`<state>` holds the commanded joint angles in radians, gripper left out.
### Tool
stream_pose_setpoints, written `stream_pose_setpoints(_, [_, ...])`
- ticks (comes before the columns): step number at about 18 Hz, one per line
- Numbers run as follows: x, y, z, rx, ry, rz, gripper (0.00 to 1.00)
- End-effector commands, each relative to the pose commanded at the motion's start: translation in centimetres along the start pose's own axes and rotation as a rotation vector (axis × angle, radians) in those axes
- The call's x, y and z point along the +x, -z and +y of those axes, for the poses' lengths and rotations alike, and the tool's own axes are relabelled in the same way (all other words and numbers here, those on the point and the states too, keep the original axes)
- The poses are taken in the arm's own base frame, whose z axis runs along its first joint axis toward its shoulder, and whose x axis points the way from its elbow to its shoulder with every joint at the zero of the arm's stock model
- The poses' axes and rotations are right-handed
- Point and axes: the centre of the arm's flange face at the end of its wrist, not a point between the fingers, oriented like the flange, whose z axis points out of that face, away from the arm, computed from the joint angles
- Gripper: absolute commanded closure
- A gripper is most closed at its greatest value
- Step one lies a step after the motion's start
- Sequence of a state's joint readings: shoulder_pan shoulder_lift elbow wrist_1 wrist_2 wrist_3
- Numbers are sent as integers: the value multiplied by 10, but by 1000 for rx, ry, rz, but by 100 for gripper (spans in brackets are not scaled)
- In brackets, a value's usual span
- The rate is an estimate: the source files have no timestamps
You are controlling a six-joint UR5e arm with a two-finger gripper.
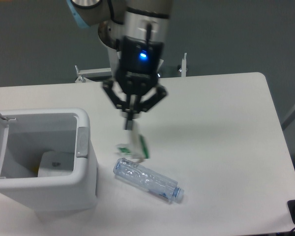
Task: Place the trash in the trash can
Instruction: 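Lift the wrapper, carry it over the white bin, and release it, then move the open gripper over the clear water bottle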
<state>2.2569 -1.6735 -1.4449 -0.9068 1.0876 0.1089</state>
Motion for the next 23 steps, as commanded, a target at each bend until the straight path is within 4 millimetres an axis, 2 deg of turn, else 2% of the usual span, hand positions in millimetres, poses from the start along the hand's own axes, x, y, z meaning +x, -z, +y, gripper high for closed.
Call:
stream_pose_setpoints(2, [33, -12, 13, -29, -34, 36, 100])
stream_pose_setpoints(4, [48, -16, 26, -49, -43, 55, 98])
stream_pose_setpoints(6, [62, -26, 41, -78, -54, 76, 88])
stream_pose_setpoints(7, [63, -30, 45, -88, -58, 80, 76])
stream_pose_setpoints(8, [62, -34, 48, -94, -56, 83, 51])
stream_pose_setpoints(9, [63, -34, 49, -93, -67, 85, 17])
stream_pose_setpoints(10, [63, -35, 48, -95, -55, 84, 4])
stream_pose_setpoints(11, [63, -32, 47, -86, -56, 86, 0])
stream_pose_setpoints(15, [62, -28, 43, -79, 24, 94, 0])
stream_pose_setpoints(16, [47, -26, 39, -74, 86, 76, 0])
stream_pose_setpoints(19, [-21, -34, 38, -79, 290, 2, 0])
stream_pose_setpoints(20, [-61, -36, 41, -81, 370, -37, 0])
stream_pose_setpoints(21, [-83, -40, 46, -90, 405, -53, 0])
stream_pose_setpoints(22, [-106, -55, 57, -119, 438, -70, 0])
stream_pose_setpoints(23, [-120, -64, 64, -134, 455, -88, 0])
